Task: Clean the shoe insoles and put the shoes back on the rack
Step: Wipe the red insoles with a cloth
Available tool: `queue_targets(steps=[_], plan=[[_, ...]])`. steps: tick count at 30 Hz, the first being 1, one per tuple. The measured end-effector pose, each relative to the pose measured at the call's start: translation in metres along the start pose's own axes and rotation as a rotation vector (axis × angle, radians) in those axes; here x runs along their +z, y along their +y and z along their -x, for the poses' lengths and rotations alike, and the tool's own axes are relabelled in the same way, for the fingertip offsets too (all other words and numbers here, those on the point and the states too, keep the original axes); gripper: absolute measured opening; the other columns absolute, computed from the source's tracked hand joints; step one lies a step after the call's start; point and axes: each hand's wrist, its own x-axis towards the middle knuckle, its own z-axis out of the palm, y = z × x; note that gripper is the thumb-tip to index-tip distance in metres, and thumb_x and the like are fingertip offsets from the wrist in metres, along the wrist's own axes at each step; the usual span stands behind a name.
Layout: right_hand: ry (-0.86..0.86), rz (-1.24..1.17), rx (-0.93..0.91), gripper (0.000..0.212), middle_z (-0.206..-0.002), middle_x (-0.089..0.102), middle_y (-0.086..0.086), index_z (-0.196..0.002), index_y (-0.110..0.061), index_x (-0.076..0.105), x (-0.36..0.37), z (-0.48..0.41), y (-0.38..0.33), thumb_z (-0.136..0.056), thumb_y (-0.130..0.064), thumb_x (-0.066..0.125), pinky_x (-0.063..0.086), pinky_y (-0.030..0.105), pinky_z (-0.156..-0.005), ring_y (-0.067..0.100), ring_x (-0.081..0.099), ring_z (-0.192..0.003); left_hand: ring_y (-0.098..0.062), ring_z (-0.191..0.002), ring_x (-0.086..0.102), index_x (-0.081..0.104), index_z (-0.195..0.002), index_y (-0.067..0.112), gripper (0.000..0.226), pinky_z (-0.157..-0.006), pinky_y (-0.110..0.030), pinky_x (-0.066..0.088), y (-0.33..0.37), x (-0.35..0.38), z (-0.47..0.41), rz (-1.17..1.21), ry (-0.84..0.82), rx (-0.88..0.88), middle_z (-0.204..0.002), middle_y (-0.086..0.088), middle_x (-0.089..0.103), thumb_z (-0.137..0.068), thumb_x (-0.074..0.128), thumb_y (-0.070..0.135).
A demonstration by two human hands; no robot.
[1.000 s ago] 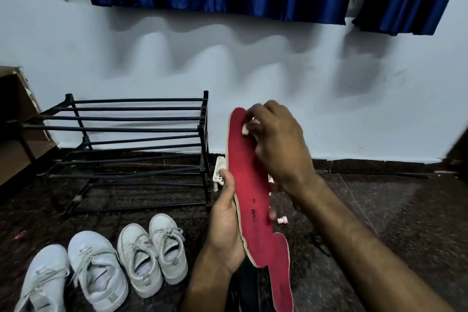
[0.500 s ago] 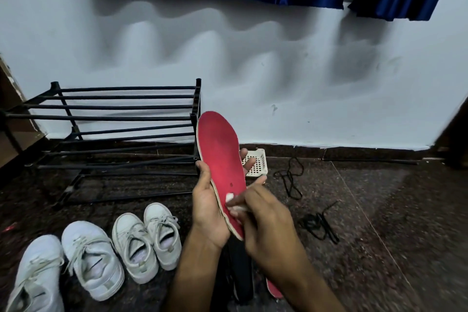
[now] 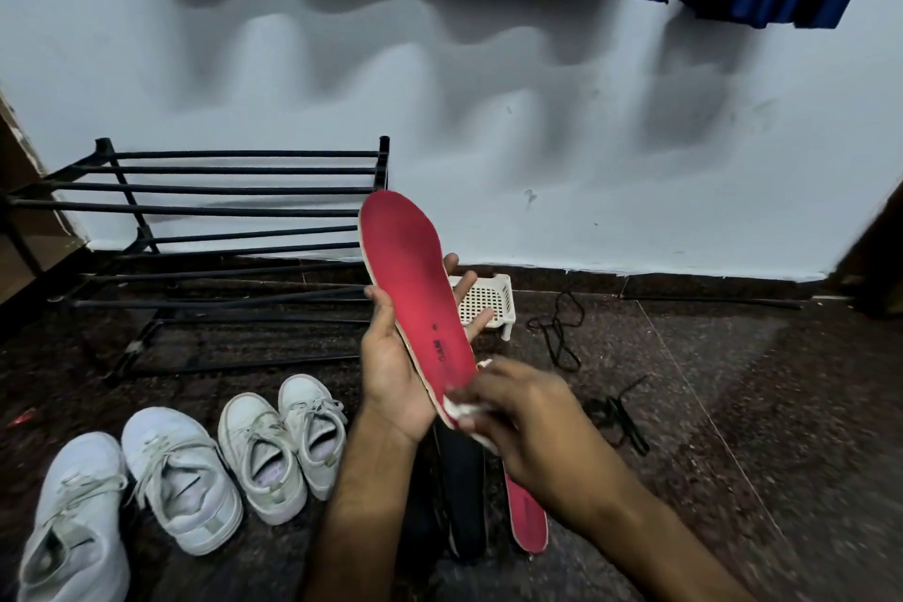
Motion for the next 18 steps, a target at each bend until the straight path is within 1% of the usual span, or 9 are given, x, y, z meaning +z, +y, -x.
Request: queue_targets(steps=[1,3,5,9,11,13,15,16,18], plan=[[-0.041,-0.024,0.028,0.016,-0.09,0.061,-0.013,-0.097,-0.021,0.072,-0.001,0.01,0.008,-0.084,-0.013,0.067,0.041,0.009,-0.073,0.0,0.058,-0.082,-0.028,-0.129,0.05,0.043,-0.142,0.013,0.068,-0.101,-0.055,0.043,0.0,-0.001,-0.002,0.009,-0.007,0.016,-0.133,-0.008,0.057,-0.097,0.022,0.059],[-0.061,-0.065,0.097,0.016,-0.091,0.068,-0.014,-0.096,-0.024,0.074,-0.008,0.02,0.025,-0.082,-0.017,0.071,0.046,0.014,-0.077,-0.002,0.062,-0.086,-0.028,-0.129,0.05,0.043,-0.142,0.015,0.066,-0.1,-0.056,0.043,-0.004,-0.005,-0.004,0.006,0.01,0.014,-0.134,-0.007,0.057,-0.098,0.022,0.058],[0.037,-0.173,0.226,0.013,-0.089,0.071,-0.014,-0.094,-0.023,0.075,-0.017,0.025,0.037,-0.082,-0.019,0.074,0.049,0.017,-0.075,0.0,0.065,-0.085,-0.028,-0.127,0.052,0.046,-0.141,0.017,0.065,-0.099,-0.057,0.044,-0.014,-0.007,-0.006,-0.016,0.021,-0.018,-0.136,-0.006,0.056,-0.097,0.021,0.058],[0.306,-0.676,0.45,0.014,-0.086,0.073,-0.001,-0.098,-0.01,0.073,-0.033,0.034,0.06,-0.084,-0.006,0.069,0.049,0.018,-0.063,0.006,0.064,-0.075,-0.026,-0.115,0.061,0.055,-0.13,0.017,0.063,-0.097,-0.053,0.047,-0.043,-0.014,-0.011,-0.099,0.096,-0.075,-0.129,-0.003,0.062,-0.092,0.028,0.059],[0.405,-0.852,0.578,0.014,-0.085,0.073,0.004,-0.098,-0.008,0.072,-0.033,0.041,0.078,-0.086,-0.004,0.064,0.049,0.017,-0.057,0.007,0.064,-0.071,-0.024,-0.106,0.064,0.061,-0.122,0.015,0.063,-0.091,-0.047,0.05,-0.065,-0.023,-0.017,-0.187,0.166,-0.129,-0.124,-0.003,0.066,-0.091,0.029,0.06],[0.472,-0.967,0.7,0.015,-0.086,0.074,0.008,-0.1,-0.004,0.07,-0.028,0.051,0.098,-0.088,-0.003,0.062,0.051,0.02,-0.057,0.011,0.065,-0.069,-0.021,-0.09,0.068,0.065,-0.115,0.012,0.067,-0.08,-0.04,0.053,-0.095,-0.037,-0.022,-0.28,0.251,-0.219,-0.111,-0.007,0.07,-0.094,0.026,0.063],[0.537,-1.066,0.798,0.018,-0.089,0.073,0.013,-0.105,-0.001,0.067,-0.024,0.062,0.119,-0.088,-0.004,0.061,0.055,0.025,-0.062,0.016,0.067,-0.071,-0.026,-0.077,0.067,0.064,-0.115,0.007,0.072,-0.078,-0.04,0.051,-0.13,-0.056,-0.027,-0.333,0.372,-0.328,-0.095,-0.013,0.071,-0.092,0.03,0.066],[0.573,-1.104,0.839,0.018,-0.089,0.073,0.012,-0.106,0.0,0.067,-0.023,0.067,0.129,-0.089,-0.004,0.06,0.056,0.026,-0.064,0.016,0.067,-0.072,-0.028,-0.074,0.065,0.062,-0.117,0.004,0.073,-0.076,-0.041,0.051,-0.147,-0.066,-0.029,-0.357,0.43,-0.375,-0.092,-0.016,0.07,-0.091,0.033,0.066],[0.627,-1.144,0.909,0.016,-0.084,0.073,0.006,-0.104,-0.004,0.066,-0.02,0.076,0.146,-0.091,-0.004,0.057,0.055,0.025,-0.064,0.015,0.066,-0.07,-0.032,-0.075,0.064,0.058,-0.122,0.005,0.067,-0.068,-0.04,0.054,-0.178,-0.083,-0.031,-0.425,0.485,-0.453,-0.097,-0.022,0.067,-0.093,0.038,0.061]])
